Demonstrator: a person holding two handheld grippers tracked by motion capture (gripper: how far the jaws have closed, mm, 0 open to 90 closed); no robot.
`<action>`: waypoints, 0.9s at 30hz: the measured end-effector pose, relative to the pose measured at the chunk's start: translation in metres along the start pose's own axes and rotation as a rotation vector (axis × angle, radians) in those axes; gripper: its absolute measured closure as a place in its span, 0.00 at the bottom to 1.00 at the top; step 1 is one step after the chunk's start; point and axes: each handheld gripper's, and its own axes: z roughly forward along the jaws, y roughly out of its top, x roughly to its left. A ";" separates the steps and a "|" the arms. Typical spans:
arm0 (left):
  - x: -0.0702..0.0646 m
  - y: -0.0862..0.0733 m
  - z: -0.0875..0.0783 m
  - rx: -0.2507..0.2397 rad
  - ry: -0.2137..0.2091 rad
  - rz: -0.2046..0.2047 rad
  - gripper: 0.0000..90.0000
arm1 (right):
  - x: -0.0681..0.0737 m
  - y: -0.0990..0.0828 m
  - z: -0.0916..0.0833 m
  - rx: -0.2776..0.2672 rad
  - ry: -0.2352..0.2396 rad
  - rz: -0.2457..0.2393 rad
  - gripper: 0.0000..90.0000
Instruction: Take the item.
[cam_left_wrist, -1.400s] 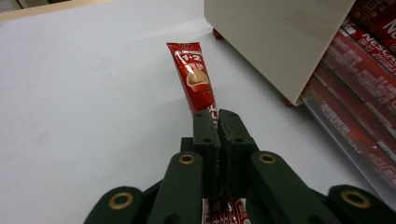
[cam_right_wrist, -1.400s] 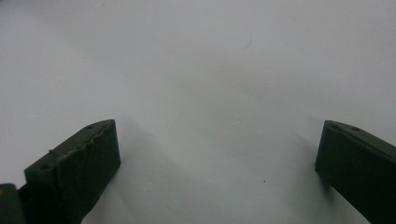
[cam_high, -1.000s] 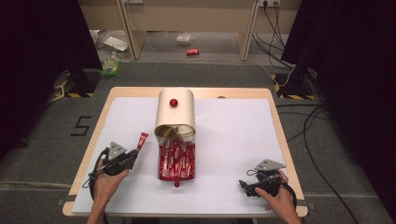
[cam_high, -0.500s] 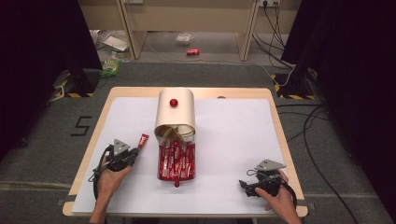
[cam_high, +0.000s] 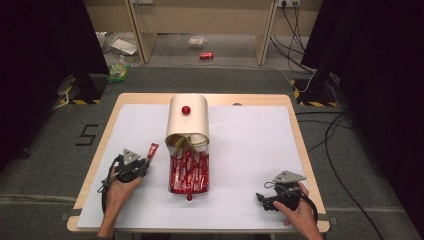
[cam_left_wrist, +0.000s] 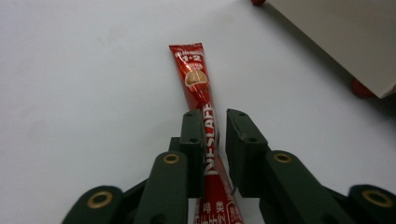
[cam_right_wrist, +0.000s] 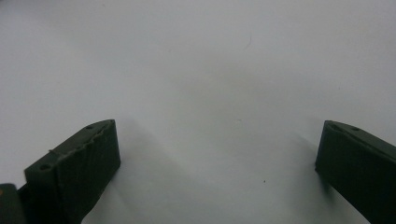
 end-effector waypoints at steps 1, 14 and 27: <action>-0.001 0.000 0.000 0.000 -0.003 0.002 0.83 | 0.000 0.000 0.000 0.000 0.000 0.000 0.00; -0.005 0.001 -0.012 -0.057 -0.037 -0.019 0.45 | 0.000 0.000 0.000 0.000 0.000 0.000 0.00; -0.011 0.003 -0.035 -0.104 -0.033 -0.003 0.17 | 0.000 0.000 0.000 0.000 0.000 0.000 0.00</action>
